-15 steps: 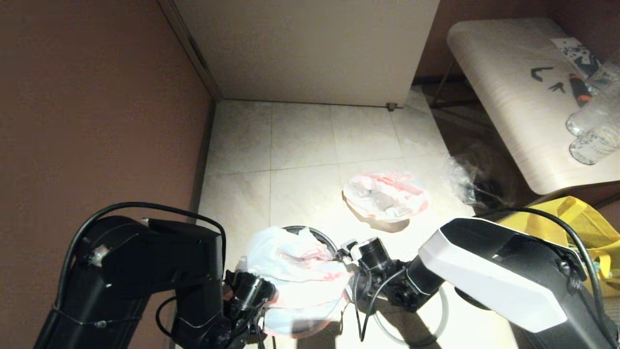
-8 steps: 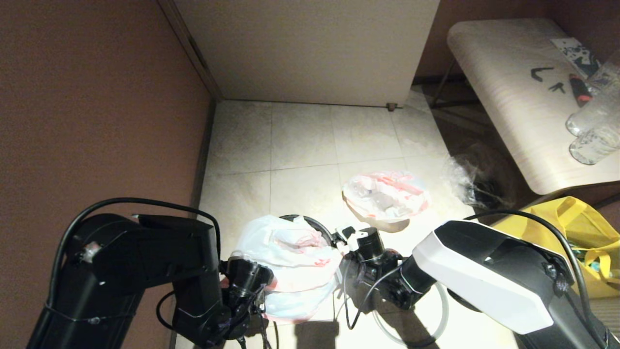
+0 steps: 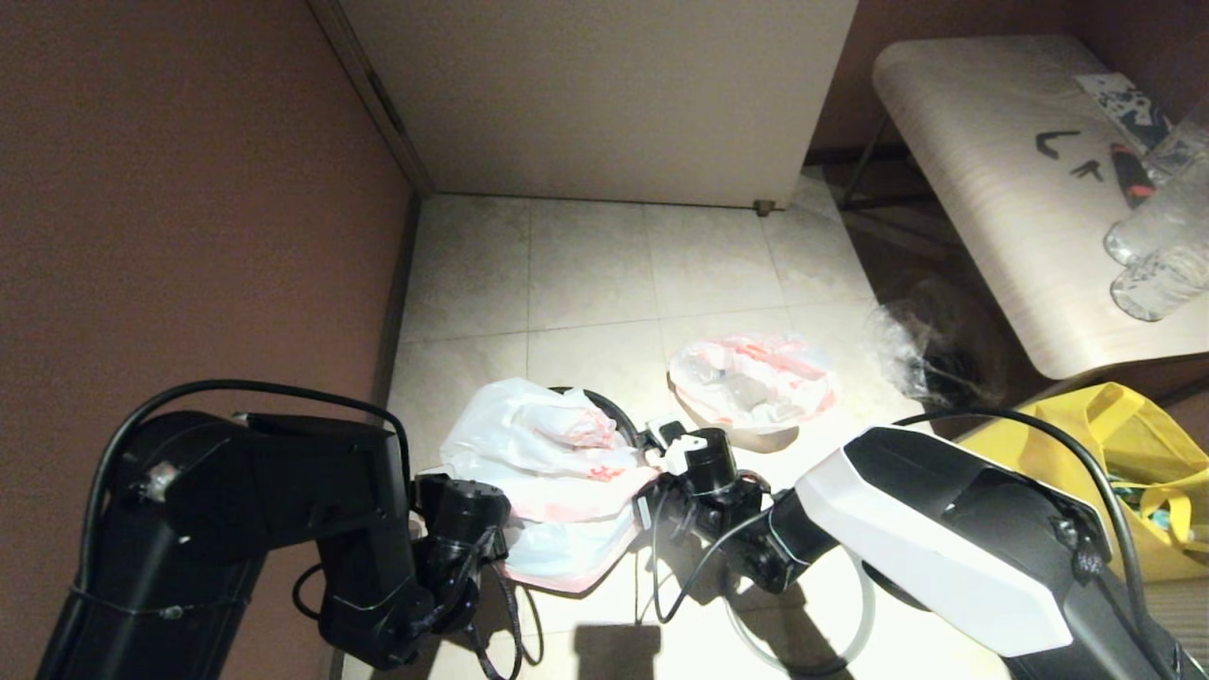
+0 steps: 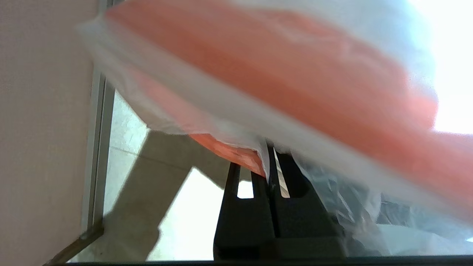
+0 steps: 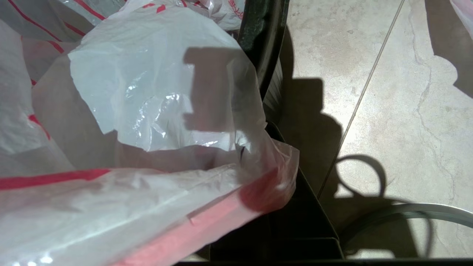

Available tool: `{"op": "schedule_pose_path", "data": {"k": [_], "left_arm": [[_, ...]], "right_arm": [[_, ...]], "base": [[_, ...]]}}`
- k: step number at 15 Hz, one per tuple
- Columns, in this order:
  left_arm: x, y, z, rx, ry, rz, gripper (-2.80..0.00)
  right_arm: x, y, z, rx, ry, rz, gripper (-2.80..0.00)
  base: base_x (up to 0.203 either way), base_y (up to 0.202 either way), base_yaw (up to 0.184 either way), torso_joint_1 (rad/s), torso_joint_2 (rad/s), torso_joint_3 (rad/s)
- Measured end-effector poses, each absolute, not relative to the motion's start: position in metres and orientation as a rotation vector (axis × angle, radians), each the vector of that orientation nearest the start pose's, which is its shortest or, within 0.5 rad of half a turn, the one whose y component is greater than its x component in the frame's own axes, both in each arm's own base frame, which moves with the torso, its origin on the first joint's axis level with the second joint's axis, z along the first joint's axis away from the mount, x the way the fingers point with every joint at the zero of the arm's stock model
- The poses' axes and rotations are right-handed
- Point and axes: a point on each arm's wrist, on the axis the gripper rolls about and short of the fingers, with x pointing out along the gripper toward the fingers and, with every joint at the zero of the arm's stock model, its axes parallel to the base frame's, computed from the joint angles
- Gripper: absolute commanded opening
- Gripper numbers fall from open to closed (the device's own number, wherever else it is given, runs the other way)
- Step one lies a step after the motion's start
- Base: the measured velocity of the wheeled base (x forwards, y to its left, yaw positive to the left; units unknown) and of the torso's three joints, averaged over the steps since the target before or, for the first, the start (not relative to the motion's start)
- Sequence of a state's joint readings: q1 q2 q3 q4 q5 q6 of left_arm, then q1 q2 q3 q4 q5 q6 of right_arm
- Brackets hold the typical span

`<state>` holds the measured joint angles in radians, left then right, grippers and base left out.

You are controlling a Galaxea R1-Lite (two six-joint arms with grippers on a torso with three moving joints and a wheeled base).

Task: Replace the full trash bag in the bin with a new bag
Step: Put the new garbage bag on the trash can

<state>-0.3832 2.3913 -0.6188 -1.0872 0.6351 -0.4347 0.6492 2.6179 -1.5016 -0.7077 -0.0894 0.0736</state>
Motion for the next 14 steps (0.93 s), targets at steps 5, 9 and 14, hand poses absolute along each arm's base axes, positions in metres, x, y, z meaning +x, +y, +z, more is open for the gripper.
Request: {"op": "schedule_pose_path", "data": {"k": [5, 9, 14], "left_arm": [[0.310, -0.111, -0.045, -0.060, 0.544, 0.362, 0.00], [0.290, -0.104, -0.046, -0.011, 0.603, 0.354, 0.00], [0.237, -0.114, -0.024, 0.009, 0.619, 0.256, 0.00]], "right_arm": [[0.391, 0.298, -0.021, -0.097, 0.433, 0.534, -2.80], [0.390, 0.297, -0.019, -0.157, 0.411, 0.522, -2.80], [0.387, 0.293, -0.015, -0.204, 0.356, 0.512, -2.80]], "base": [[0.000, 0.000, 0.000, 0.000, 0.00, 0.000], [0.000, 0.000, 0.000, 0.000, 0.00, 0.000], [0.000, 0.000, 0.000, 0.000, 0.00, 0.000]]}}
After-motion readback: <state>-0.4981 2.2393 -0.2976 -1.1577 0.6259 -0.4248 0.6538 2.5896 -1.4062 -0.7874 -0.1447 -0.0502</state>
